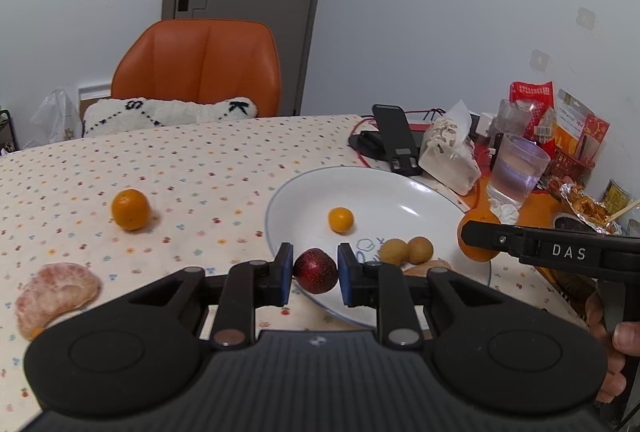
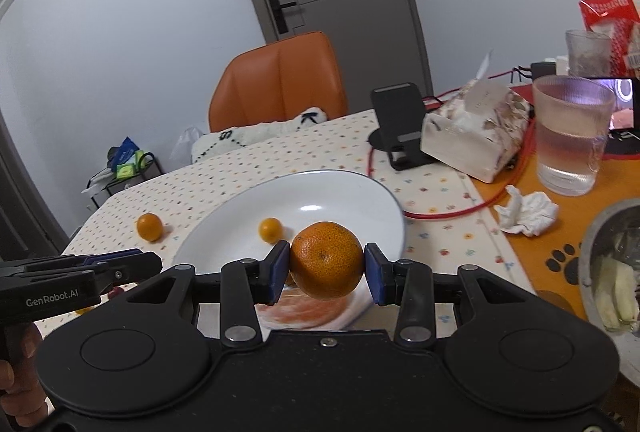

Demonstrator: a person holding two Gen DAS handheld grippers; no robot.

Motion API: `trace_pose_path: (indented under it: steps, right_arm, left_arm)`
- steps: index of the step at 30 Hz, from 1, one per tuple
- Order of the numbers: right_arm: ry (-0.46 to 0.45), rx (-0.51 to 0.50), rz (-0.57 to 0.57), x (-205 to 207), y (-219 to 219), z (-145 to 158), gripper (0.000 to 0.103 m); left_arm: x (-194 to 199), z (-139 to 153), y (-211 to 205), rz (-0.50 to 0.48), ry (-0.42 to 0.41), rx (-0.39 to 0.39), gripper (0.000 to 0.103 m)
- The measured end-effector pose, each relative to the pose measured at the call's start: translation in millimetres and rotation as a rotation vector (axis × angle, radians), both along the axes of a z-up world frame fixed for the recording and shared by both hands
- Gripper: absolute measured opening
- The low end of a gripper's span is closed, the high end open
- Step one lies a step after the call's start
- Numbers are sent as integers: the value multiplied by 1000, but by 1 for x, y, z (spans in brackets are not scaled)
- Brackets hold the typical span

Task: Organize fruits
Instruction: 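Carry the red plum and large orange over the white plate with both tools, then open the left tool to drop the plum while the right drops the orange, then move both open tools back toward the remaining fruits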

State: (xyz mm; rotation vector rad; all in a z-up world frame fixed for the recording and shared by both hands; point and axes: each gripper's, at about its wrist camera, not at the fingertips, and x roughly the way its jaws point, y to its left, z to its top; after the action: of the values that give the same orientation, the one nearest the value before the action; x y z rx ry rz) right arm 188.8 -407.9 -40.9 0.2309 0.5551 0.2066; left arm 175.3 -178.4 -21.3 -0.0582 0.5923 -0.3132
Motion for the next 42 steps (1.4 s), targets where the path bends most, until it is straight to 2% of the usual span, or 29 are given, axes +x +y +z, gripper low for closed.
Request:
trace_pose_path:
  steps: [8, 14, 17, 20, 21, 22, 31, 36, 42]
  right_arm:
    - [17, -3, -5, 4, -4, -5, 38]
    - [27, -21, -24, 6, -2, -6, 39]
    - [30, -24, -26, 6, 1, -6, 43]
    - [15, -41, -27, 3, 5, -3, 53]
    - [9, -43, -24, 2, 6, -1, 55]
    - [4, -44, -19, 1, 8, 0, 56]
    - [-11, -48, 26, -4, 27, 6, 67]
    - [-14, -54, 46, -5, 42, 9, 73]
    - [-25, -67, 76, -10, 63, 13, 87]
  left_arm:
    - [8, -6, -11, -13, 24, -3, 22]
    - [8, -6, -9, -6, 25, 3, 26]
    - [8, -7, -3, 6, 36, -1, 26]
    - [7, -8, 4, 21, 53, -10, 36]
    - [6, -8, 7, 28, 56, -11, 42]
    - [5, -8, 9, 35, 56, -12, 48]
    - [-7, -5, 33, 119, 30, 5, 78]
    - [-13, -5, 49, 154, 41, 2, 81]
    - [-21, -5, 69, 196, 37, -1, 85]
